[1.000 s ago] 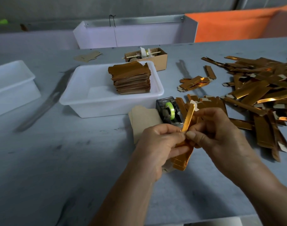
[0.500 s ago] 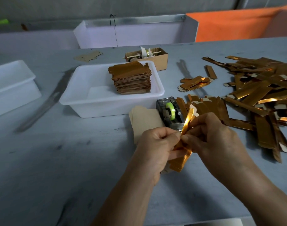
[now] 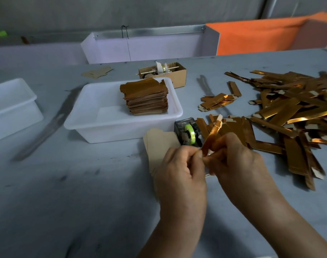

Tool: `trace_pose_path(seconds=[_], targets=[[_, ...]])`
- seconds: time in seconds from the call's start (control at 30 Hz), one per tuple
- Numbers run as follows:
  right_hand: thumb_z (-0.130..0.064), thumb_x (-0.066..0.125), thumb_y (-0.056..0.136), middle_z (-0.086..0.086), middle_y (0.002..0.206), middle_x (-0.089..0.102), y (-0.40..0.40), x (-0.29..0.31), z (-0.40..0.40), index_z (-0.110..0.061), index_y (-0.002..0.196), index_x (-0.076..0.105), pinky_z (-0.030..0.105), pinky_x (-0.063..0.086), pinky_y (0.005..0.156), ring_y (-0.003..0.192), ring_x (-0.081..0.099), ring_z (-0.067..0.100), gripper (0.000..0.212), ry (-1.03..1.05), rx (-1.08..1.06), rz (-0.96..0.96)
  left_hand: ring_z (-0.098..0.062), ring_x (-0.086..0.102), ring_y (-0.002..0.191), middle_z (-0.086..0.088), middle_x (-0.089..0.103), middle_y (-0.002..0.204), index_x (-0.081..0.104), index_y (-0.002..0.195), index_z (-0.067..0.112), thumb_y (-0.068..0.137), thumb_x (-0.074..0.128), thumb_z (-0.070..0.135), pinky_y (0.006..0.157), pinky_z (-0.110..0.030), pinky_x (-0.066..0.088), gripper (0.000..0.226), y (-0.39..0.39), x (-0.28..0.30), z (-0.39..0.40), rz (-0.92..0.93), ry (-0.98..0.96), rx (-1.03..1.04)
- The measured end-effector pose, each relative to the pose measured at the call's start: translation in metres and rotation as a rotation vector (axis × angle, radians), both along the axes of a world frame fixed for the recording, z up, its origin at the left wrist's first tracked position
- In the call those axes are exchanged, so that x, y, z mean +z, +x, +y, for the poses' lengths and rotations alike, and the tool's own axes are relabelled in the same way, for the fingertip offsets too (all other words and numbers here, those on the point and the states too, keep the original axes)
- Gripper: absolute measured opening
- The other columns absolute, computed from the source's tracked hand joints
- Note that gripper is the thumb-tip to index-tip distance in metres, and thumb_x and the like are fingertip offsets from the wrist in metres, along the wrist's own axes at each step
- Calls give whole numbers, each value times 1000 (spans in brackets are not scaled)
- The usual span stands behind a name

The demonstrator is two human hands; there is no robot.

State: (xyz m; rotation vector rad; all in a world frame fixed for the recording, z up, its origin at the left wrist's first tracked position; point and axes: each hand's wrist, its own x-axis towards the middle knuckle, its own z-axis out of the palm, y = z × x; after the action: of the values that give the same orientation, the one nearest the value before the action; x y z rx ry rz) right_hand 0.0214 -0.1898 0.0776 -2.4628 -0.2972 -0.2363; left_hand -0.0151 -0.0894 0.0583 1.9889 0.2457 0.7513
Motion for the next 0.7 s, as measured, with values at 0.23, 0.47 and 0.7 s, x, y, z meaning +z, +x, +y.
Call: trace_pose_path(seconds=[0.23,0.47,0.7], targets=[[-50,59,72,-13,84,65,4,3,-5,-35,94,54,16,46,65,80,62,0,28,524,98,300,-14,70,81,2,72,86,71,95,16,92,62,20,73,-38,59,11,6,13,11,103,-215,-104],[-27,69,65,2,68,56,8,-10,1,-12,78,59,19,53,60,68,59,18,23,869,138,453,-12,71,74,6,73,79,72,88,22,90,65,20,70,-37,60,8,2,14,13,122,-251,-114],[-25,68,64,-9,59,60,13,-2,14,-25,67,61,8,46,55,62,62,2,8,1011,241,387,-12,71,75,6,72,81,69,91,26,89,64,21,69,-33,60,7,10,18,18,105,-232,-56]])
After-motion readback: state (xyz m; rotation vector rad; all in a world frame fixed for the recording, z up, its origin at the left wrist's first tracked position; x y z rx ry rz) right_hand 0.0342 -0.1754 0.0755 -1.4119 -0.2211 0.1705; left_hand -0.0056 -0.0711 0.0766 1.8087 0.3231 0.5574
